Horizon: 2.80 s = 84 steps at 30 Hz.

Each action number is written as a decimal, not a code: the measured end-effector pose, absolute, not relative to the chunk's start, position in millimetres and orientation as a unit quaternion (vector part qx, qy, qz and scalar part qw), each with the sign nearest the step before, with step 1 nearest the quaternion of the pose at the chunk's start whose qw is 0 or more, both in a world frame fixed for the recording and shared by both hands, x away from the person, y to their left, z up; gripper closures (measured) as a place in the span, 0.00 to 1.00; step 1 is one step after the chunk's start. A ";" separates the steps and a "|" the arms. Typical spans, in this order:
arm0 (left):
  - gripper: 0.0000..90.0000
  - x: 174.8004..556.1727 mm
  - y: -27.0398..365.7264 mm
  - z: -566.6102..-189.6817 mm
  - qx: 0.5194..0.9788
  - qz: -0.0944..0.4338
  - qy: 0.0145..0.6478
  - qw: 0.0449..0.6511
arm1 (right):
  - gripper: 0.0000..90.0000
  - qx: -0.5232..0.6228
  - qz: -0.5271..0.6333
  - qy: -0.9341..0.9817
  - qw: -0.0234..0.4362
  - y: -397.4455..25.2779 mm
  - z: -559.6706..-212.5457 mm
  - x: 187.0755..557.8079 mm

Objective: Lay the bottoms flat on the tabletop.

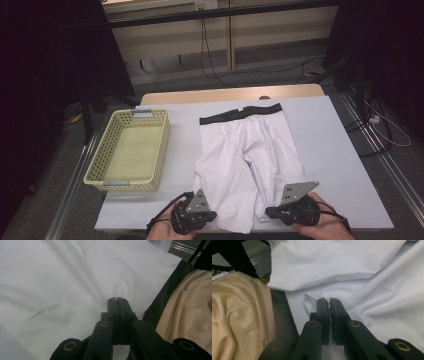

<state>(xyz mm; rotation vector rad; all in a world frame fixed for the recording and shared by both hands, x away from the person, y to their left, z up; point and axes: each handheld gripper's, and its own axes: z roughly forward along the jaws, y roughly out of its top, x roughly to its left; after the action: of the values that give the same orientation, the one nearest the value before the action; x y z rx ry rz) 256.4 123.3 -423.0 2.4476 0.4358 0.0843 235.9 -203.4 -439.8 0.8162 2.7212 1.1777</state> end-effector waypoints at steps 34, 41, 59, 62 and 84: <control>1.00 301.6 158.5 -438.3 0.897 0.078 0.288 0.326 | 0.67 0.332 0.409 0.845 0.092 -239.8 -433.7 261.5; 1.00 291.4 165.2 -433.9 0.898 0.059 0.302 0.314 | 0.66 0.314 0.411 0.851 0.092 -225.8 -430.3 258.8; 0.38 299.3 163.2 -431.1 0.857 0.107 0.314 0.395 | 0.63 0.269 0.422 0.862 0.076 -179.9 -436.6 261.7; 0.27 299.4 164.2 -431.3 0.852 0.121 0.318 0.398 | 0.58 0.271 0.425 0.860 0.085 -178.8 -436.9 260.9; 0.08 321.4 152.5 -420.4 0.829 0.156 0.335 0.420 | 0.30 0.312 0.447 0.830 0.114 -183.3 -437.2 259.3</control>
<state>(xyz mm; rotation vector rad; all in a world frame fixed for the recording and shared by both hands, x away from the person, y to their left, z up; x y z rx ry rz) 321.4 152.5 -420.4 2.0776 0.8391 0.3912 259.3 -183.3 -437.2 0.9161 2.4343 1.3115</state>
